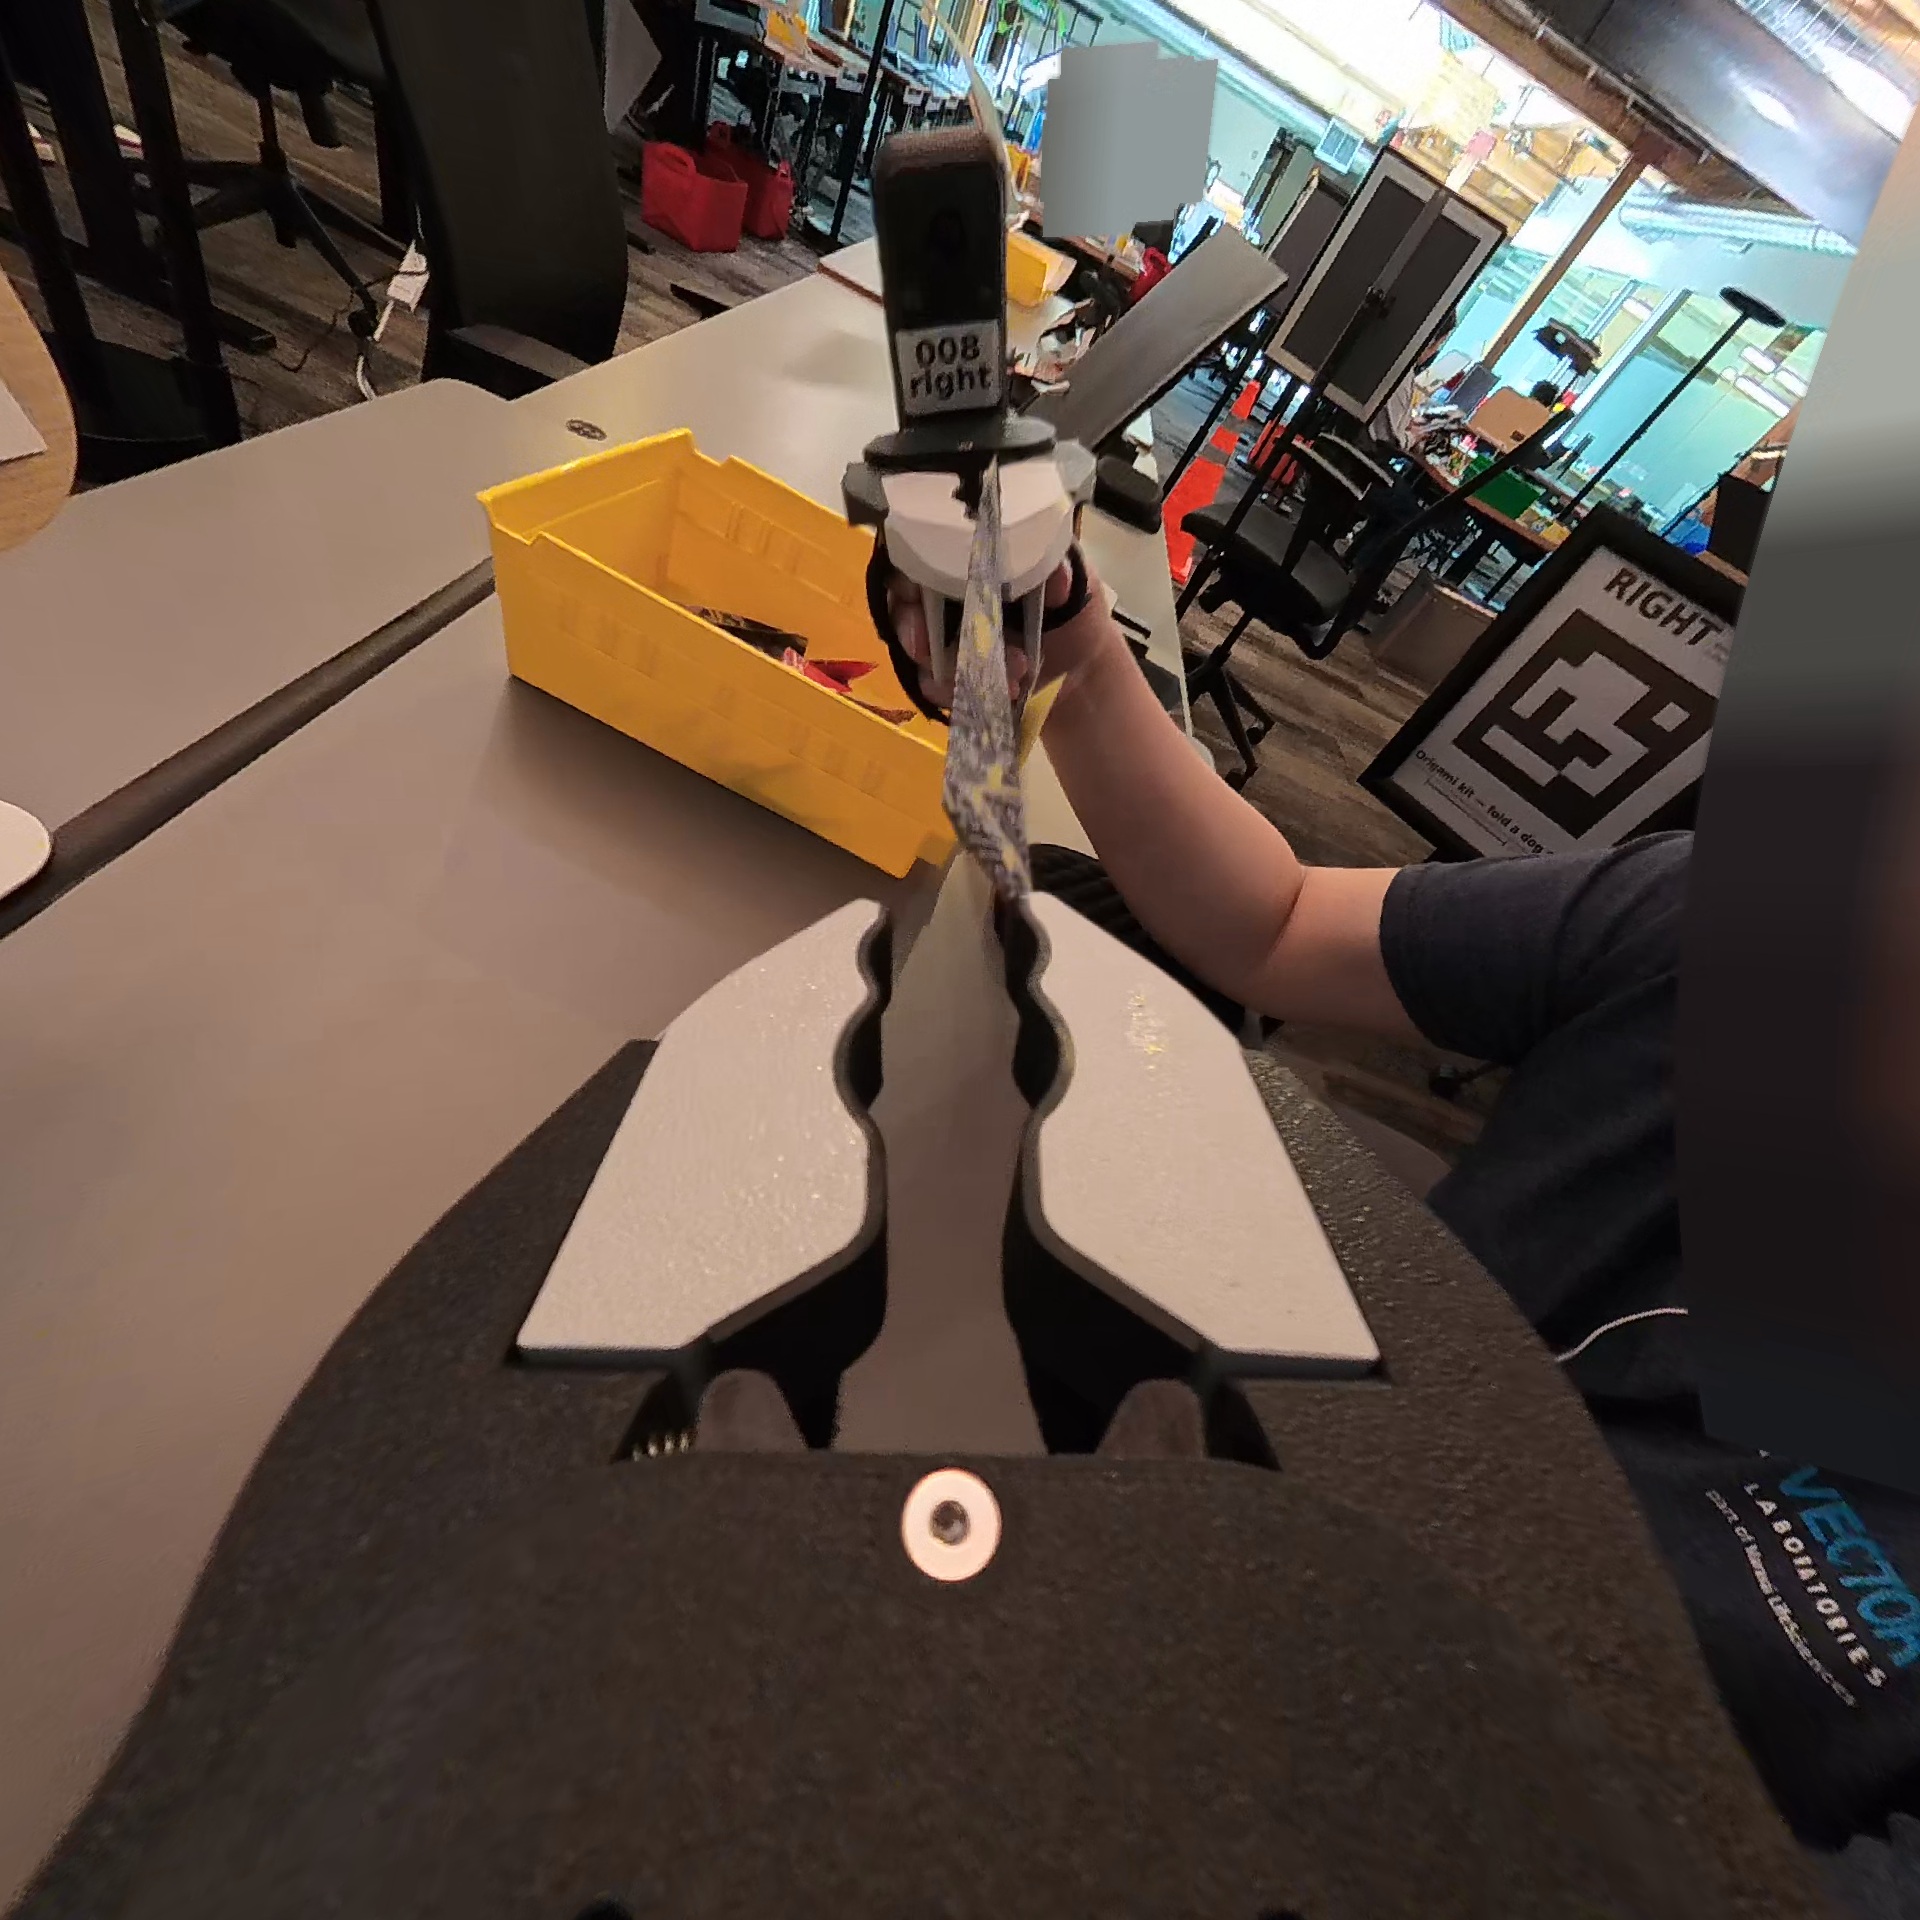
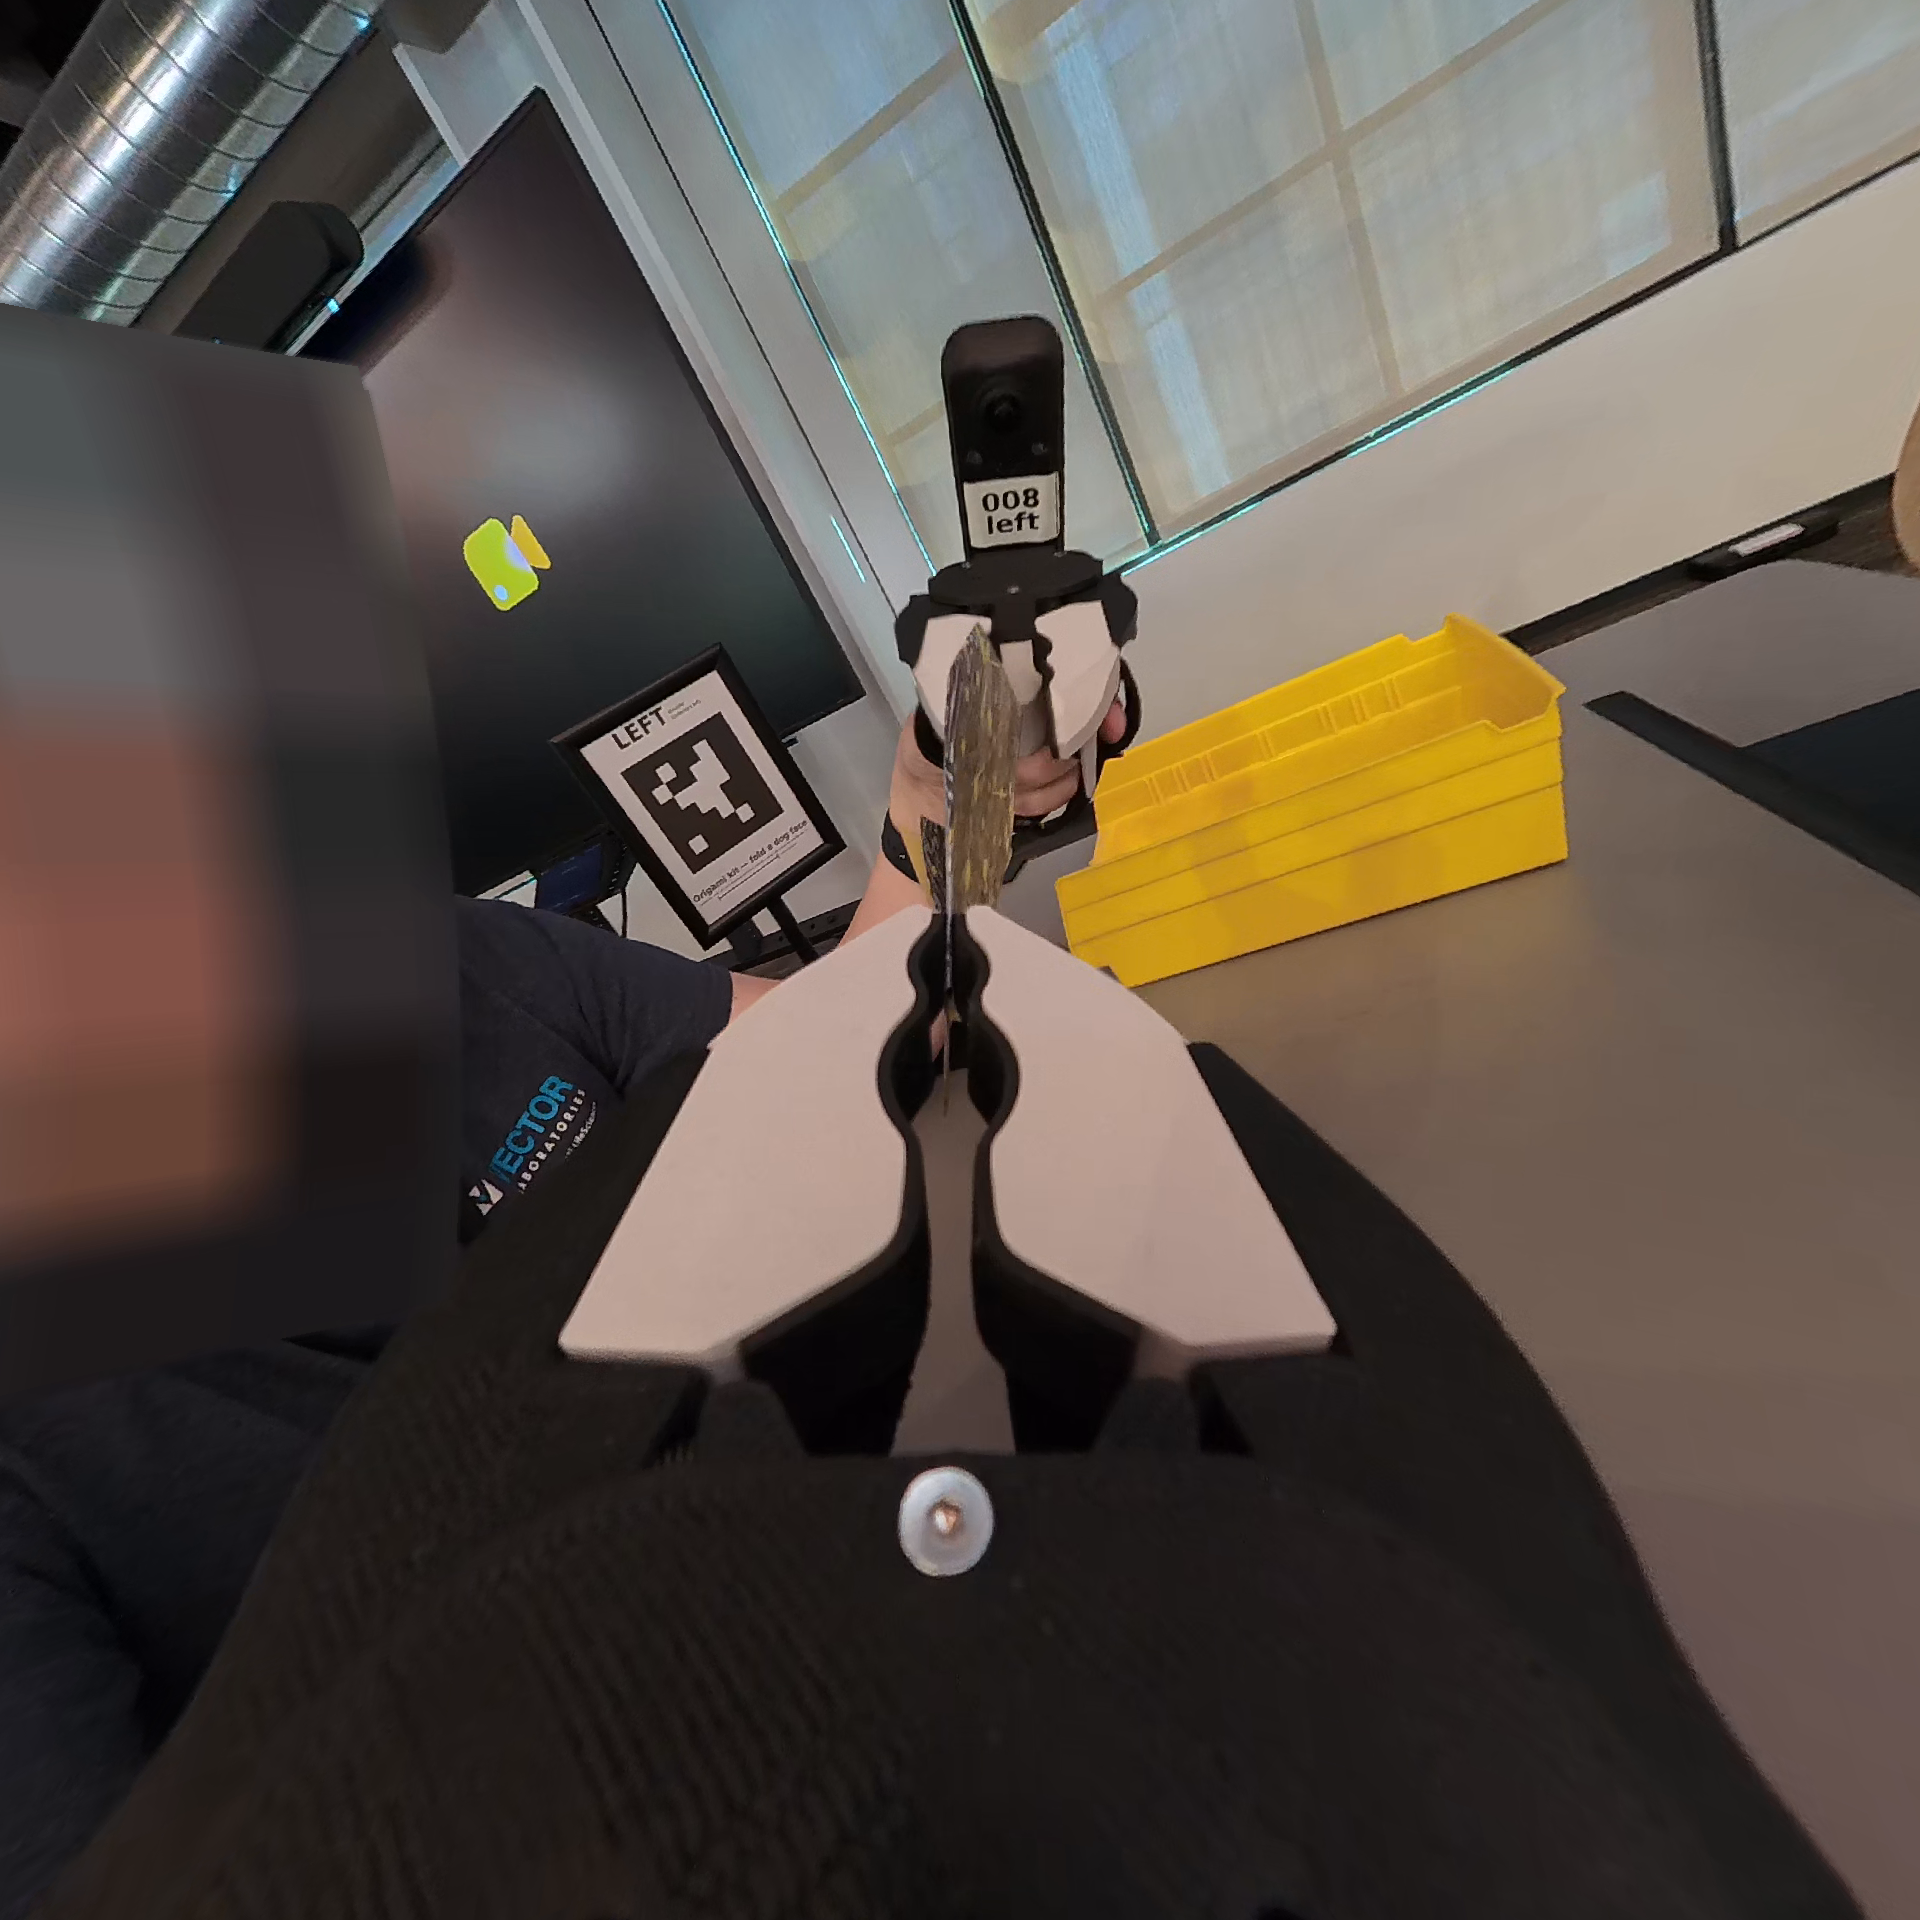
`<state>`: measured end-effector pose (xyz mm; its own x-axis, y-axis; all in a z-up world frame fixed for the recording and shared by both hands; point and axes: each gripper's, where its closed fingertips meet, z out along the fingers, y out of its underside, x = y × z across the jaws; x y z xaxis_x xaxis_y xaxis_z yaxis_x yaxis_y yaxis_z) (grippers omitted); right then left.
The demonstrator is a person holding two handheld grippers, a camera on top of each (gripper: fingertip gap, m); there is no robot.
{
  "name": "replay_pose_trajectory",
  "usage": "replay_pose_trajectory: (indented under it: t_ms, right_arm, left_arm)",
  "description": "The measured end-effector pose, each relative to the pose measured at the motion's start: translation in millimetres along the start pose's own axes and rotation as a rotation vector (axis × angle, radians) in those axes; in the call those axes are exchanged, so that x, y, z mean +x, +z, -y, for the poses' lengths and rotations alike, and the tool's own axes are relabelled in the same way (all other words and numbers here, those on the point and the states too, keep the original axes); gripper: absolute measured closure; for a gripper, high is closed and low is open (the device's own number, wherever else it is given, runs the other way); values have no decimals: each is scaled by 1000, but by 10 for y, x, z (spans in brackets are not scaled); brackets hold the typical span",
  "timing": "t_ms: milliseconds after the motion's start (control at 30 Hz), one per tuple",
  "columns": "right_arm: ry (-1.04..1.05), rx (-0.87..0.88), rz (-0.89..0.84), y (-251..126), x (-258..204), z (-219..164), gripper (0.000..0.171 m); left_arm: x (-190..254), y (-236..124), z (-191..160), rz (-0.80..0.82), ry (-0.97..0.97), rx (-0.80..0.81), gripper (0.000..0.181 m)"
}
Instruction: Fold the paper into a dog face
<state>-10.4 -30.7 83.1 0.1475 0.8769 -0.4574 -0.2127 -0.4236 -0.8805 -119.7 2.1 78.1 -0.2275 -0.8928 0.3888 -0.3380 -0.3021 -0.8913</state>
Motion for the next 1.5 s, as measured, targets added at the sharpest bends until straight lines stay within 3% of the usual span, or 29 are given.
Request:
replay_pose_trajectory:
  t_ms: [233,333,867,933,1500]
  right_arm:
    - [22,-45,24,136,44,-128,170]
    - [27,-54,31,170,50,-156,170]
    - [2,-58,58,202,3,-163,163]
    - [-21,-64,48,197,4,-166,170]
    - [-16,-72,23,176,66,-191,170]
  left_arm:
    - [18,204,-88,-43,3,-47,153]
    - [36,256,-142,-58,17,-79,181]
    - [51,228,-200,-51,26,-122,181]
    - [52,243,-213,-57,19,-128,181]
    - [32,253,-234,-66,-4,-132,181]
